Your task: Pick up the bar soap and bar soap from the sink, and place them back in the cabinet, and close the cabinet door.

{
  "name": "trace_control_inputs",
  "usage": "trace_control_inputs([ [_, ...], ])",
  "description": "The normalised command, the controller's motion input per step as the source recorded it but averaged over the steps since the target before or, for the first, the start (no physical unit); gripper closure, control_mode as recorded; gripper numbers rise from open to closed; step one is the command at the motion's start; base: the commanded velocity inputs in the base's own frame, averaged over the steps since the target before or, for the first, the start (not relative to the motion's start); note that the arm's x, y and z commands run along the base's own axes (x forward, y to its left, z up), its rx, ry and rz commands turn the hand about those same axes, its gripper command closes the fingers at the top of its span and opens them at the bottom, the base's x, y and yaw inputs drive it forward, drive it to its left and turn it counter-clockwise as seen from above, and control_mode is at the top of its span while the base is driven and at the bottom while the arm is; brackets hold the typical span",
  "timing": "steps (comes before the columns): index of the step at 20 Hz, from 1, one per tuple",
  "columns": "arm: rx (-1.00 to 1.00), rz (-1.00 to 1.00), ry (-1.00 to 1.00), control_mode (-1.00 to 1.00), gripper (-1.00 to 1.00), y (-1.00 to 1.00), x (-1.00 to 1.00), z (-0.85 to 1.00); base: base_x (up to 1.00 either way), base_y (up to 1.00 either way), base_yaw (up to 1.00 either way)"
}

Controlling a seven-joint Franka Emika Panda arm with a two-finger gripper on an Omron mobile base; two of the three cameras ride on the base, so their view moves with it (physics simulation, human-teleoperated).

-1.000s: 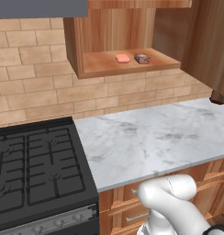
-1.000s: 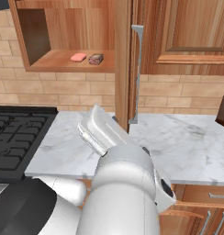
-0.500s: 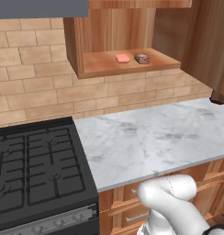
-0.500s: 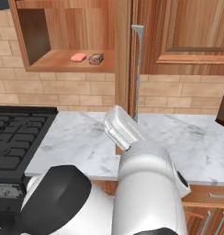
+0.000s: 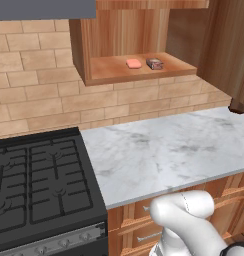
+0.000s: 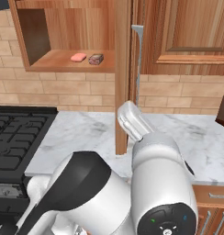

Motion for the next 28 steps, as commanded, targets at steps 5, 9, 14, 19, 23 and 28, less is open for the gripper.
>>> trace_control_inputs([
  [5, 0.0, 0.0, 0.0, -1.0, -1.0, 0.0, 0.25, -0.06, 0.0, 0.0, 0.0],
  [9, 0.01, 0.02, -0.01, -1.0, -1.0, 0.0, 0.14, -0.07, 0.0, 0.0, 0.0],
  [14, 0.01, 0.04, -0.01, -1.0, -1.0, 0.0, 0.14, -0.08, 0.0, 0.0, 0.0],
  [19, 0.0, 0.11, -0.07, -1.0, -1.0, 0.03, 0.07, -0.09, 0.0, 0.0, 0.0],
  [23, 0.0, 0.15, -0.07, -1.0, -1.0, 0.23, 0.01, -0.01, 0.0, 0.0, 0.0],
  [28, 0.0, 0.15, -0.07, -1.0, -1.0, 0.33, 0.0, 0.0, 0.0, 0.0, 0.0],
])
